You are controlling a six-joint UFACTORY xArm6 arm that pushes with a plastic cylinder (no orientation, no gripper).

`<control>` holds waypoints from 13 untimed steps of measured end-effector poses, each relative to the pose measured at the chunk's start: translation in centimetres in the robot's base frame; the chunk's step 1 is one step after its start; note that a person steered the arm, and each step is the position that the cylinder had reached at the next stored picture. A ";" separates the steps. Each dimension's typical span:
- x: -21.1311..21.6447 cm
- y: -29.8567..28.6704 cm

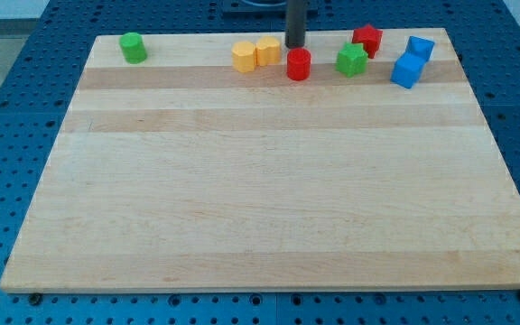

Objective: Move the red star along with the green star towards center

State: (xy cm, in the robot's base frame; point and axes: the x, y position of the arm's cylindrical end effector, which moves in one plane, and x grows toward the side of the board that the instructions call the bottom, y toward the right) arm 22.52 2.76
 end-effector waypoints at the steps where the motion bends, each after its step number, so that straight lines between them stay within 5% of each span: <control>1: 1.4 -2.9; 5: 2.6 -7.6; 9: -3.4 10.3; 13: -1.5 15.8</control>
State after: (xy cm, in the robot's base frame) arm 20.98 18.59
